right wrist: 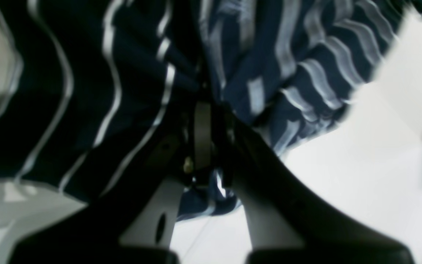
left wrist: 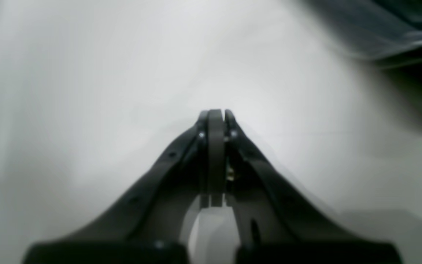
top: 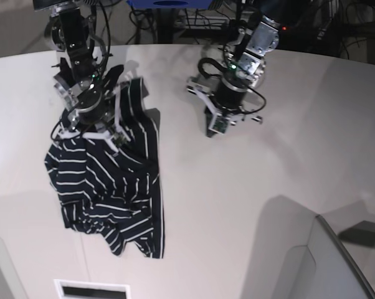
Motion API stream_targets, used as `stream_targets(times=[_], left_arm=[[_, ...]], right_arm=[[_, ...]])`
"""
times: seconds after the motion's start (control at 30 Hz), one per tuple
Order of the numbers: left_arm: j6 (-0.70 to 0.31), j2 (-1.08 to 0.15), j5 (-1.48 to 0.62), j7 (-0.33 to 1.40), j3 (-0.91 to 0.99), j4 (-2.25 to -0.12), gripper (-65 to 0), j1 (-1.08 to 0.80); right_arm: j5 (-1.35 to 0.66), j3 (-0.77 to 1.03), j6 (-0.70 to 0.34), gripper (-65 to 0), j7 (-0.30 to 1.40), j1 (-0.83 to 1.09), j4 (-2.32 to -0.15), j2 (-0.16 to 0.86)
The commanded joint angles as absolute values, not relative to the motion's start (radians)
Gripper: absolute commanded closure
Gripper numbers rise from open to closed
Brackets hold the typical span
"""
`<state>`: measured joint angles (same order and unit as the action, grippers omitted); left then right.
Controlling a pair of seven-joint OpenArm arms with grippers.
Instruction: Layout the t-shirt on the table in an organized manner, then fold the t-shirt properly
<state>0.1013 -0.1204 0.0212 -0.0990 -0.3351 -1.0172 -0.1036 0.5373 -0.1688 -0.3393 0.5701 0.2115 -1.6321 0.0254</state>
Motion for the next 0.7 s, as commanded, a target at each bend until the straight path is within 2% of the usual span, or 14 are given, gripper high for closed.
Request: stream_targets(times=[0.0, 0.1, 0.23, 0.47, 0.67], left_arm=[[0.108, -0.151, 0.022, 0.166, -0.323, -0.983, 0.0, -0.148], [0.108, -0.16, 0.021, 0.166, -0.302, -0.984, 0.0, -0.165], [0.105, -0.165, 0.015, 0.165, -0.263, -1.026, 0.0, -0.183], [0.104, -0.111, 0.013, 0.173, -0.269, -1.343, 0.0, -0.246], [0.104, -0.073, 0.015, 0.174, -0.43, -1.399, 0.0, -0.206]], right_arm=[[0.542, -0.156, -0.332, -0.5, 0.559, 0.203, -1.669, 0.024], [0.541, -0.119, -0.335, -0.5, 0.568, 0.191, -1.685, 0.024], [0.541, -0.12, -0.389, -0.5, 0.602, 0.196, -1.673, 0.018], [0.541, -0.119, -0.389, -0.5, 0.593, 0.189, -1.524, -0.015], [0.539, -0.111, -0.387, -0.6, 0.552, 0.179, -1.471, -0.027]])
